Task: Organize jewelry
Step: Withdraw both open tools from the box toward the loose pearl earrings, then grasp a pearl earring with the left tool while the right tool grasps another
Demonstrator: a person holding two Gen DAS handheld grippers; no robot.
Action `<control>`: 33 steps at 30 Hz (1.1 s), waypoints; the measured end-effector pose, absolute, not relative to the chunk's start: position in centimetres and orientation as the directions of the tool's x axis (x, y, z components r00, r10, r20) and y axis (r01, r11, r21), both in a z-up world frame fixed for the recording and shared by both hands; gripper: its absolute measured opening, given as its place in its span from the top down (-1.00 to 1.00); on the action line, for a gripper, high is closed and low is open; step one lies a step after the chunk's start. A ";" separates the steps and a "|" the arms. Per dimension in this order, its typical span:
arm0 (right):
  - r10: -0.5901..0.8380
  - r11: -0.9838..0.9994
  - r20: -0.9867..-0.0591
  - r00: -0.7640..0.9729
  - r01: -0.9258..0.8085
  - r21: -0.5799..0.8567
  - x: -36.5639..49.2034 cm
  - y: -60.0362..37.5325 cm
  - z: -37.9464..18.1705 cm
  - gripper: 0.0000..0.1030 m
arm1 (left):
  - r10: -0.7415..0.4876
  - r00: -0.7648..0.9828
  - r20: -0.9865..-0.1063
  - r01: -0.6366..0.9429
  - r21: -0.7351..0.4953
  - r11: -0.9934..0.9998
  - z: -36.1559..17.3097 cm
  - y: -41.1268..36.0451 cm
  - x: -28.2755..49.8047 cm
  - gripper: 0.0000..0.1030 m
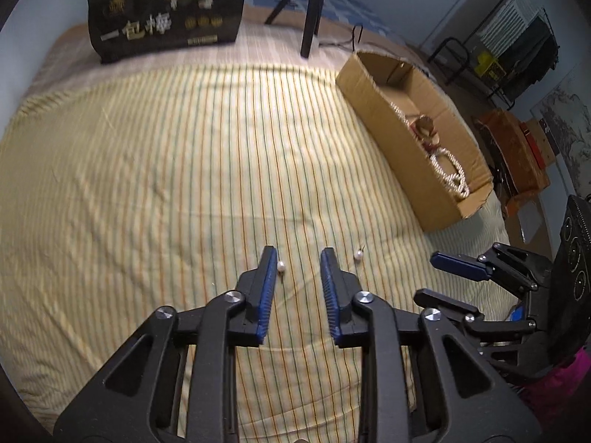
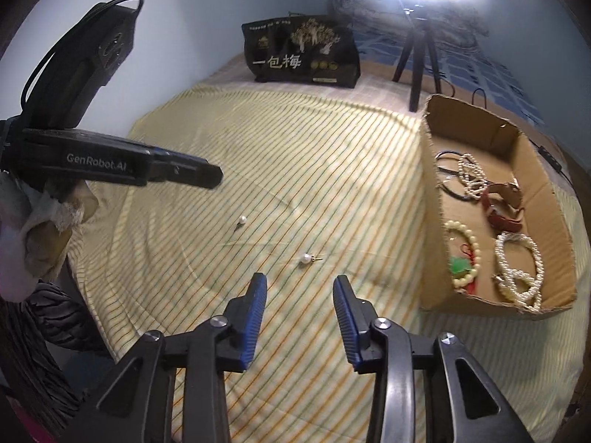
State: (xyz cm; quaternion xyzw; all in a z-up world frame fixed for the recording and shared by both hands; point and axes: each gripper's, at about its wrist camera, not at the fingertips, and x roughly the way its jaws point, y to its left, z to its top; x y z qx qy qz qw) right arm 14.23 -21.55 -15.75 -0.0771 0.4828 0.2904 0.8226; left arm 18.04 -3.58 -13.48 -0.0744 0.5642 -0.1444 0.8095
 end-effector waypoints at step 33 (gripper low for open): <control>0.341 0.818 -0.881 0.328 -0.566 0.105 17.6 -18.2 -21.3 0.41 | -0.244 0.211 -0.946 0.135 -0.219 0.966 -19.8 -5.9 20.5 0.77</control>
